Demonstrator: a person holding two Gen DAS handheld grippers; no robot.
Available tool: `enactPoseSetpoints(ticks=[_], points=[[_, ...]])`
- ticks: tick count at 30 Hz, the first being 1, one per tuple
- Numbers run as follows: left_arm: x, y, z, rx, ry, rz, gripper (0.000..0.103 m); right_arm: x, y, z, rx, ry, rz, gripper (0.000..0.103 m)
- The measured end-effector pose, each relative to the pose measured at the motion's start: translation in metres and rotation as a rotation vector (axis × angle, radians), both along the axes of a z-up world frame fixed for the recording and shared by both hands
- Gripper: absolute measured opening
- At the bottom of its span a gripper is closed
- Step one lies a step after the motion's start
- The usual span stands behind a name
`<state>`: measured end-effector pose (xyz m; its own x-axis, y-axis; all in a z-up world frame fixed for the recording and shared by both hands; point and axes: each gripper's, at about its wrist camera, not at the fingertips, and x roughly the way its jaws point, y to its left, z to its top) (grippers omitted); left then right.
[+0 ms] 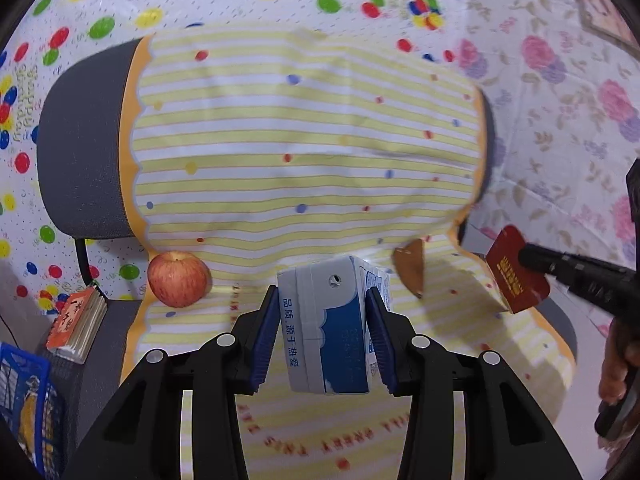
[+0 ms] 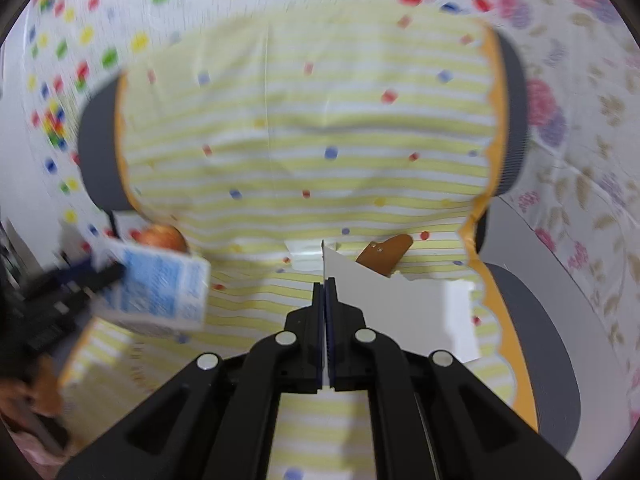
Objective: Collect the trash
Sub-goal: 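Hold the milk carton in the left tool while the right tool grasps the white paper sheet, then drop the carton from the left tool while the right tool drops the paper into the bin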
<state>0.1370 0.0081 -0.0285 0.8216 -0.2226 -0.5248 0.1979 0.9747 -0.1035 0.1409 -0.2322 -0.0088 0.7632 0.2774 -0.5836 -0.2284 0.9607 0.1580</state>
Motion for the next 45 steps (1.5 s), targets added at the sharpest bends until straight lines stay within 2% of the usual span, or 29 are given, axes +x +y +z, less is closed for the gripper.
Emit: enactPoseSetpoints(ticks=[5,10,17,23,27,32,41,44,45], points=[[-0.047,-0.026,0.009,-0.010,-0.026,-0.057,0.044,-0.061,-0.031,0.023,0.096,-0.025,-0.009,0.002],[-0.088,-0.052,0.011,-0.005,-0.033,-0.128,0.044,-0.116,-0.048,0.025,0.149,-0.012,-0.016,0.002],[-0.149,-0.097,0.009,0.006,-0.046,-0.269,0.044,-0.190,-0.057,0.020,0.187,-0.034,-0.058,0.002],[-0.178,-0.125,0.002,-0.004,-0.049,-0.349,0.044,-0.241,-0.069,0.009,0.167,-0.022,-0.139,0.002],[-0.194,-0.146,-0.007,-0.005,-0.036,-0.410,0.044,-0.264,-0.078,-0.007,0.143,0.013,-0.208,0.002],[-0.212,-0.177,-0.025,0.031,-0.012,-0.492,0.044,-0.283,-0.096,-0.038,0.169,0.092,-0.276,0.002],[-0.207,-0.233,-0.064,0.086,0.096,-0.588,0.045,-0.288,-0.136,-0.083,0.208,0.180,-0.370,0.002],[-0.201,-0.249,-0.075,0.097,0.136,-0.613,0.050,-0.282,-0.145,-0.095,0.195,0.206,-0.390,0.002],[-0.199,-0.252,-0.078,0.099,0.147,-0.621,0.060,-0.281,-0.148,-0.099,0.204,0.217,-0.399,0.003]])
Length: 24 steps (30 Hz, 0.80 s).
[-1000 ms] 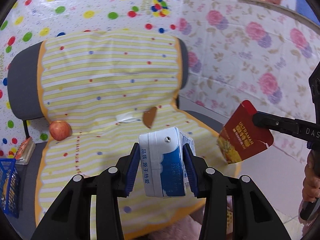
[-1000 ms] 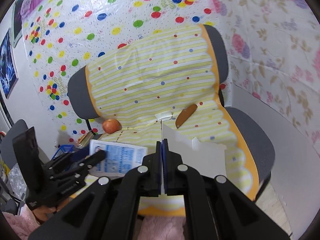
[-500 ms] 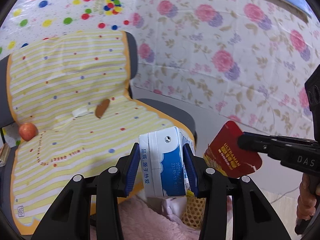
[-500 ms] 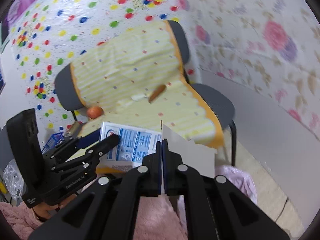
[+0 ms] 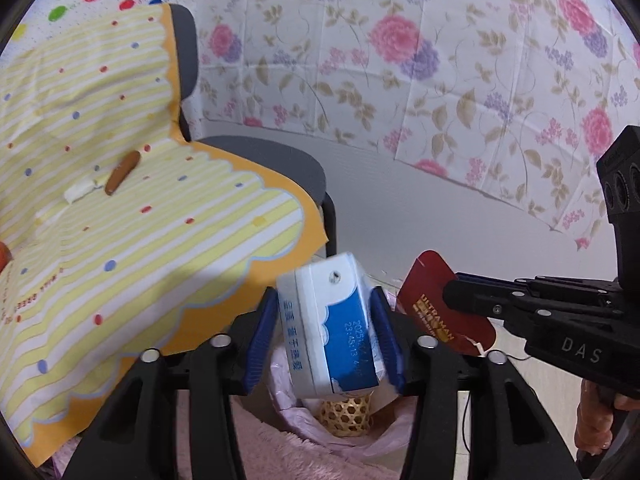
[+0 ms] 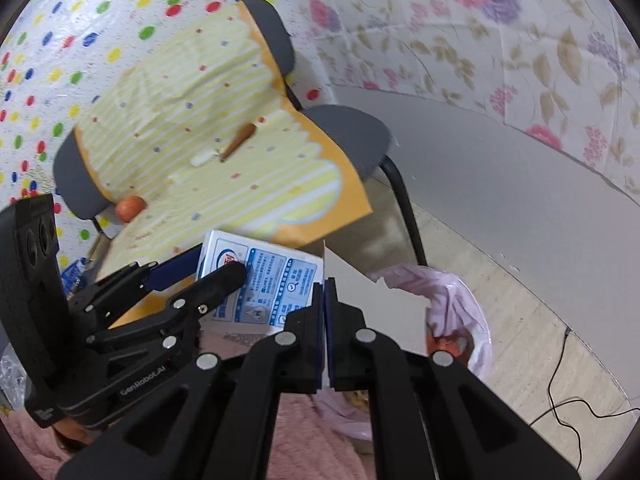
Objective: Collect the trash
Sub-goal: 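Drop the carton from the left tool while the right tool drops the paper into the bin, then grasp the wooden spatula with the right tool and lift it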
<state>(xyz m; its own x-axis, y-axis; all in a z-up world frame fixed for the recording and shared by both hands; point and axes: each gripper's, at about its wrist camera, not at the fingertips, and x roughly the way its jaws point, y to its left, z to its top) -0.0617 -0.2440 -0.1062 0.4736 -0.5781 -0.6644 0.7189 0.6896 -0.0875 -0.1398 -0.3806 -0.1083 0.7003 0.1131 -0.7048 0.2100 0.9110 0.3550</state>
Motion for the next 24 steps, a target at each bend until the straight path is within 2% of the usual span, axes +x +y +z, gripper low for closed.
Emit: enactPoseSetpoints(ticks=[1,3,5,13,24], points=[[0.002,-0.002,-0.002,0.004,0.004,0.000,0.068,0.000,-0.003,-0.002,0.003,0.005,-0.010,0.003],[0.005,0.000,-0.003,0.002,0.014,-0.002,0.073,-0.001,-0.008,-0.006,0.008,0.009,-0.025,0.008],[0.009,0.005,-0.003,0.006,0.010,0.019,0.073,-0.003,-0.009,-0.003,0.001,0.000,-0.029,0.012],[0.026,0.053,0.012,-0.003,-0.027,0.164,0.075,-0.006,0.000,0.025,-0.071,-0.060,-0.030,0.013],[0.034,0.111,0.034,-0.007,-0.094,0.312,0.075,0.025,0.046,0.048,-0.118,-0.102,0.114,0.015]])
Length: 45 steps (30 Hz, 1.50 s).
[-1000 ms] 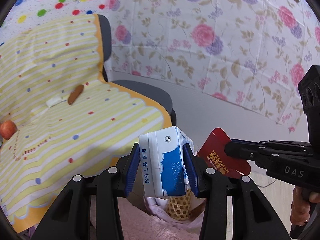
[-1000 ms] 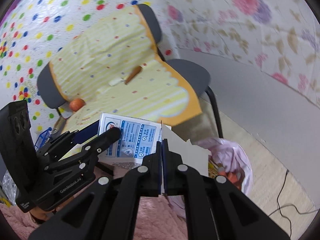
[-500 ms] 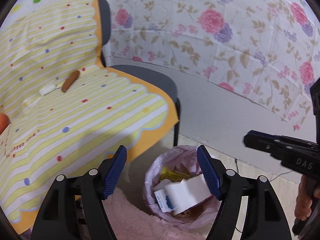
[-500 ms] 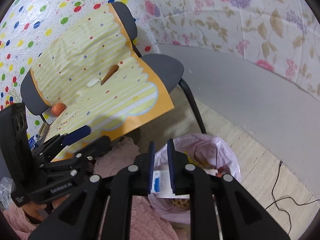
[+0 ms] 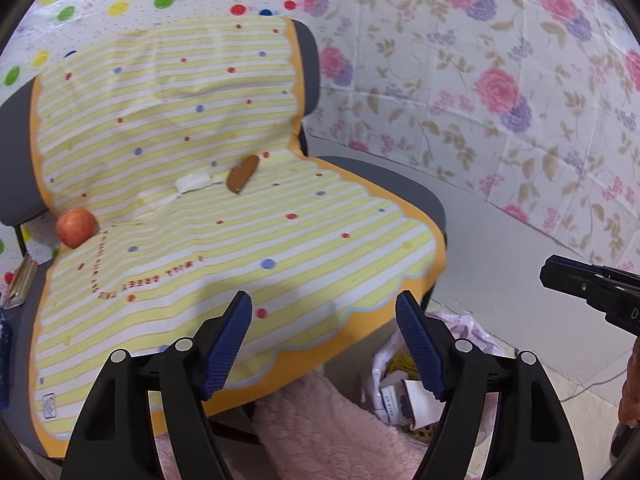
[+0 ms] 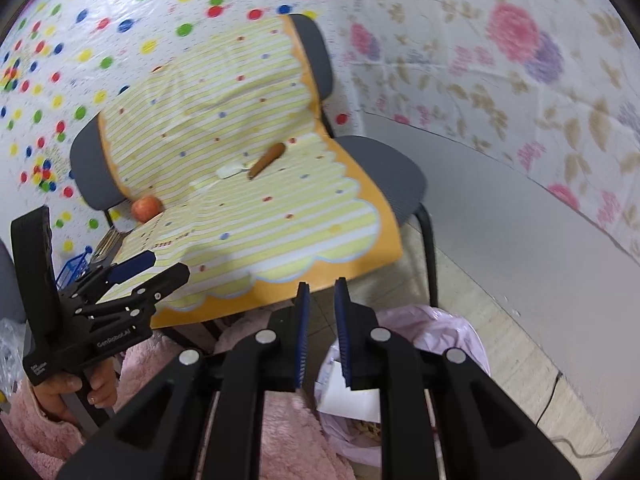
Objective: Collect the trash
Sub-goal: 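Grasp the wooden spatula with the right tool and lift it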
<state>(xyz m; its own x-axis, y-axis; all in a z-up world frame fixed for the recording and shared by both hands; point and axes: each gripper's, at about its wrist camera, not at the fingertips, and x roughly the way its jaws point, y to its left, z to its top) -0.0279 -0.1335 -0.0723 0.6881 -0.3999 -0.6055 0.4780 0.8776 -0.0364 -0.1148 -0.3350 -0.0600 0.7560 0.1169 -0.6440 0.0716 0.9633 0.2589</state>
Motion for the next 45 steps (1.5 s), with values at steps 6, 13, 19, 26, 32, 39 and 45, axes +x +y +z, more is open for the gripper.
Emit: enactPoseSetpoints(ticks=[6,13,19,26,32,39,45], points=[[0.018,0.034,0.007,-0.021,-0.007,0.098,0.075,0.032,0.021,0.008,-0.041,-0.012,0.059,0.033],[0.057,0.073,0.015,-0.007,-0.021,0.234,0.076,0.096,0.041,0.020,-0.112,-0.029,0.092,0.055],[0.114,0.096,0.024,0.025,-0.053,0.325,0.081,0.161,0.053,0.019,-0.173,-0.035,0.091,0.061],[0.184,0.097,0.017,0.040,-0.035,0.361,0.082,0.241,0.061,0.002,-0.200,0.006,0.088,0.061],[0.234,0.104,0.004,0.052,-0.022,0.404,0.082,0.314,0.080,-0.025,-0.198,0.080,0.120,0.061],[0.282,0.111,-0.011,0.066,0.010,0.421,0.082,0.400,0.104,-0.056,-0.202,0.166,0.138,0.061],[0.310,0.118,-0.020,0.056,0.036,0.427,0.082,0.452,0.111,-0.080,-0.170,0.246,0.122,0.061]])
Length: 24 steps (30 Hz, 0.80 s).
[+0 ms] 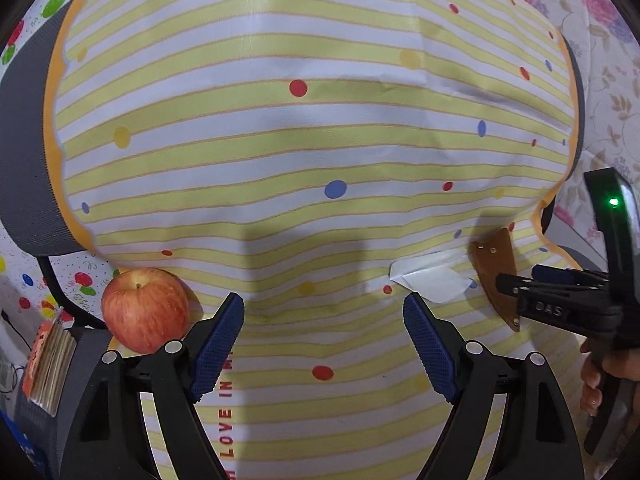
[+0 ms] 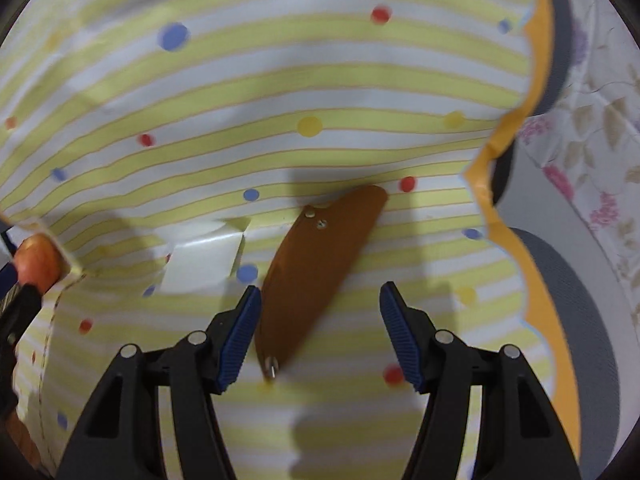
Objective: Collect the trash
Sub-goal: 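Grasp the wooden spatula with the right tool and lift it, then grasp the small white paper scrap with the left tool while the right tool holds the spatula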
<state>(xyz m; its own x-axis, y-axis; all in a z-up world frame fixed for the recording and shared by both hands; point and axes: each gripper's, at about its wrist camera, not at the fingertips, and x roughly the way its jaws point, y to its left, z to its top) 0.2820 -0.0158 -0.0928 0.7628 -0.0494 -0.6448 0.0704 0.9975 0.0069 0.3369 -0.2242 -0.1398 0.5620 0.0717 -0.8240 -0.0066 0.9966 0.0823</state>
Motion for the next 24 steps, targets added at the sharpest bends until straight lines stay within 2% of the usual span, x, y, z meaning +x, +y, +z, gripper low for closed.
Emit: enactPoseSetpoints(ticks=[8,9,13,14,15,18,20,22,24], points=[[0.005,-0.003,-0.003,-0.015,0.023,-0.020,0.082,0.020,0.009,-0.013,-0.024,0.029,0.022,0.062],[0.003,-0.005,-0.003,-0.015,0.024,-0.027,0.082,0.016,0.008,-0.012,-0.025,0.030,0.023,0.059],[-0.004,-0.019,-0.001,-0.006,0.024,-0.071,0.082,-0.011,-0.004,-0.006,-0.021,0.020,0.022,0.043],[-0.005,-0.022,-0.001,-0.004,0.024,-0.081,0.082,-0.019,-0.009,-0.005,-0.017,0.013,0.024,0.029],[-0.006,-0.028,-0.001,-0.002,0.024,-0.093,0.082,-0.031,-0.017,-0.003,-0.004,0.007,0.016,0.008],[-0.005,-0.043,-0.001,-0.012,0.033,-0.126,0.079,-0.055,-0.034,0.002,0.024,-0.015,0.015,0.007],[-0.002,-0.051,-0.002,-0.016,0.041,-0.146,0.073,-0.069,-0.044,0.007,0.044,-0.035,0.019,0.007],[0.004,-0.061,-0.004,-0.014,0.050,-0.174,0.060,-0.080,-0.048,0.012,0.068,-0.059,0.023,0.007],[0.008,-0.071,-0.007,0.004,0.055,-0.202,0.054,-0.087,-0.052,0.019,0.090,-0.075,0.029,0.007]])
